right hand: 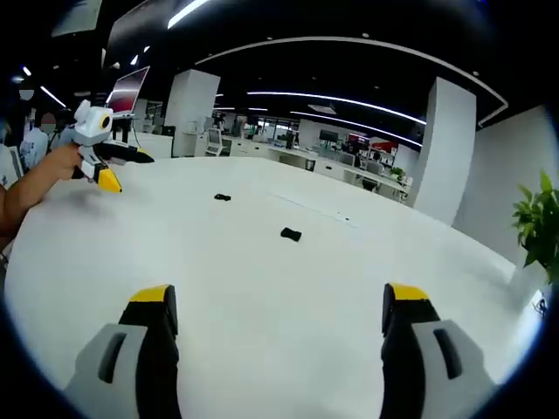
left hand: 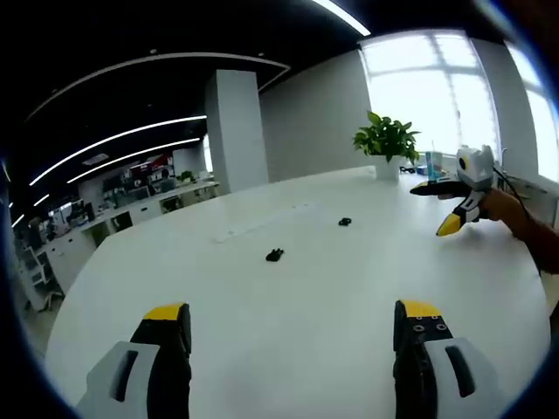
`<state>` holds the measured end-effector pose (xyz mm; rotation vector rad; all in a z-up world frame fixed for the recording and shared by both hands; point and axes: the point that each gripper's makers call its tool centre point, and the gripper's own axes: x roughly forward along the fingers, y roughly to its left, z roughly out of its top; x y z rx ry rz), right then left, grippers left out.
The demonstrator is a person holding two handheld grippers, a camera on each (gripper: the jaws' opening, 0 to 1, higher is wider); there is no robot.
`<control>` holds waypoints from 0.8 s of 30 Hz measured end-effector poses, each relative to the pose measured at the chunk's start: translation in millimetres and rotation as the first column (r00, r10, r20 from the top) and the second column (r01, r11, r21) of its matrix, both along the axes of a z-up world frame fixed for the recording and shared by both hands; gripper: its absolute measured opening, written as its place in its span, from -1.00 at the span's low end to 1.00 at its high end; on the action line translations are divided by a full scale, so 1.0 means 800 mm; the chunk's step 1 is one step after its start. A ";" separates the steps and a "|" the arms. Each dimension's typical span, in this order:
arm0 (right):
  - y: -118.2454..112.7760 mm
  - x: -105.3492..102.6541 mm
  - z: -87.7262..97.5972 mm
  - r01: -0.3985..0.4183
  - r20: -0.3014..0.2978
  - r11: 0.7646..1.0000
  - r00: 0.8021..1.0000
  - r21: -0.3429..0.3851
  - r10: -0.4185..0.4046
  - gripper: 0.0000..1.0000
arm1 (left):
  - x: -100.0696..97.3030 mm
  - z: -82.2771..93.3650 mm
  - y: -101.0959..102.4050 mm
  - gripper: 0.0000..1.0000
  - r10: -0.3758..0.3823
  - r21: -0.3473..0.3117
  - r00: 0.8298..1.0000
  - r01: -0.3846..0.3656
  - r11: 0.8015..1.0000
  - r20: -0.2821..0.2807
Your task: Snap the two parts of the plastic buckle together until the buckle closes and remains connected.
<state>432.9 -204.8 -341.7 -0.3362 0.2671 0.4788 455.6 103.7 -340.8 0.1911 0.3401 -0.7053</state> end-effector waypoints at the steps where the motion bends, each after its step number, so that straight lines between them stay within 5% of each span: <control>1: 0.000 0.000 0.000 0.000 0.001 1.000 1.000 0.000 0.000 0.96 | 0.000 0.000 0.000 0.99 0.000 0.000 1.000 0.000 1.000 0.000; 24: 0.002 -0.001 0.000 -0.004 -0.002 1.000 1.000 0.015 0.004 1.00 | 0.000 0.000 -0.003 0.99 -0.013 0.000 1.000 0.013 1.000 -0.003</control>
